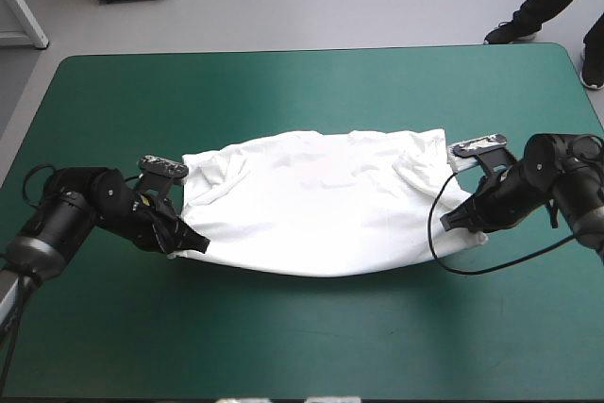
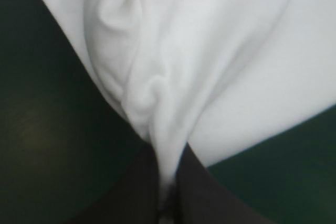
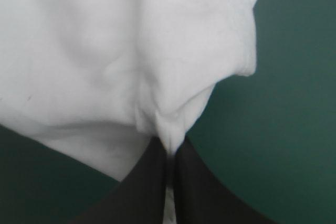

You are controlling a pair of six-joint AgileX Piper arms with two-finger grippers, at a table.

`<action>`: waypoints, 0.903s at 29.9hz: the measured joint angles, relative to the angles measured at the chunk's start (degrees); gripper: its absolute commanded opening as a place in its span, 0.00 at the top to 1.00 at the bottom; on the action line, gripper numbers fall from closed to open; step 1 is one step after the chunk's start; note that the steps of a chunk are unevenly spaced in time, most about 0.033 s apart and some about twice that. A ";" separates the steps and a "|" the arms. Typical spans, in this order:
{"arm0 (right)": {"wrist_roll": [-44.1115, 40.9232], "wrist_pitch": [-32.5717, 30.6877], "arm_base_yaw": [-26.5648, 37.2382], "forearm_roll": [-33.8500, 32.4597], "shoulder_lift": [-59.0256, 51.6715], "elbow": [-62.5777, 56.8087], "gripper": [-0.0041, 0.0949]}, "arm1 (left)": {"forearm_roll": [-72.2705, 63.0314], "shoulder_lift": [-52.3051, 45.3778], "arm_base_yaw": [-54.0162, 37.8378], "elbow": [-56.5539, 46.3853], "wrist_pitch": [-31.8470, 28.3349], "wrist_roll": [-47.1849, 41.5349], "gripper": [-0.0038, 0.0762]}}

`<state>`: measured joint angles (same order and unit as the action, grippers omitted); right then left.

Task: Fold the cloth

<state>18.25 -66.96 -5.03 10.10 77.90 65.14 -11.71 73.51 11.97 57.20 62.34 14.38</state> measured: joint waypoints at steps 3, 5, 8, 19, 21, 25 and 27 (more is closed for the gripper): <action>-2.02 -1.70 0.00 -2.90 -2.89 1.00 0.98 | 1.11 -3.82 0.00 0.98 2.38 -0.95 0.96; -2.82 -2.34 0.00 -3.92 -4.41 1.14 0.98 | 1.77 -5.67 0.06 1.32 3.84 -1.97 0.96; -3.12 -2.16 0.00 -4.17 -5.22 1.25 0.98 | 2.35 -7.88 0.18 1.57 4.58 -2.66 0.96; -3.22 13.08 0.00 -4.23 -4.17 5.42 0.98 | 6.34 -7.30 0.18 5.69 -6.60 -3.93 0.96; -3.24 15.57 0.00 -4.29 -2.55 7.30 0.98 | 7.47 -5.78 0.18 6.41 -9.20 -3.99 0.96; -3.74 19.50 0.00 -5.05 2.93 10.90 0.98 | 8.96 -1.85 0.18 7.42 -14.80 -4.18 0.96; -3.93 21.14 0.00 -5.32 6.47 12.40 0.98 | 9.80 0.62 0.18 7.76 -17.55 -4.18 0.96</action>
<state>14.32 -45.82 -5.03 4.78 84.37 77.54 -1.91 74.13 12.15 64.96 44.79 10.21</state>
